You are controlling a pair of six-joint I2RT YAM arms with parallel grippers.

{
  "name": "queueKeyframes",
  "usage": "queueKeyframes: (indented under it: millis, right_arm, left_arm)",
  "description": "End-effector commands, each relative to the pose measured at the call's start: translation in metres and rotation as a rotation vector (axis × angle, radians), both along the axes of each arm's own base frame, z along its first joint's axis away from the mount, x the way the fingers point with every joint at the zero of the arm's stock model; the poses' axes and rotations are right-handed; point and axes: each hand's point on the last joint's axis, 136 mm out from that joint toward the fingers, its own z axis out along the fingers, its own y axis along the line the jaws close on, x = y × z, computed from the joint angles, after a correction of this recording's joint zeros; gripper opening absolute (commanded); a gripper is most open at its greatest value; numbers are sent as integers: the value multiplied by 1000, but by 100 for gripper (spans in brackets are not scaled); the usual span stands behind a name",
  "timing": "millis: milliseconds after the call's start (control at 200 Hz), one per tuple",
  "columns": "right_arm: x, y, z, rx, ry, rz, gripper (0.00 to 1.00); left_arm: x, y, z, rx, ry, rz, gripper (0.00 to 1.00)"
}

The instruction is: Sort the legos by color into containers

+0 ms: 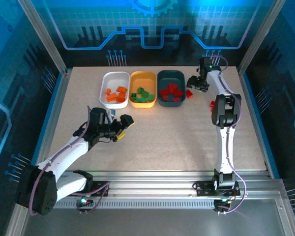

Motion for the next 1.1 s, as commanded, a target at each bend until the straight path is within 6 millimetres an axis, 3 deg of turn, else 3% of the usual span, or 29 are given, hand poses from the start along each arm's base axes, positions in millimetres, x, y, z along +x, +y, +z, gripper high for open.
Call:
queueKeyframes:
  millis: [0,265,280,415,630,700,931,1091]
  right_arm:
    - [-31,4,-22,-22,138,-13,64]
    - [-63,-17,-29,-85,154,-49,62]
    - [-64,-19,-19,-86,135,-52,62]
    - [-86,-28,-6,-113,108,-68,62]
    - [-118,-18,28,-54,6,-81,65]
    - [-126,-10,30,-15,-9,-85,66]
    - [-149,21,9,-2,41,-153,75]
    - [-150,19,-4,-30,64,-237,77]
  left_arm:
    - [4,-1,3,13,2,8,99]
    - [7,-3,-2,8,10,2,99]
    - [7,-4,-2,6,11,2,99]
    - [5,-5,-3,-1,6,-1,99]
    - [3,-7,-7,-4,3,-7,99]
    - [3,-8,-9,-10,5,-9,99]
    - [1,-10,-12,-25,2,-15,99]
    - [-5,-8,-12,-9,-2,-24,99]
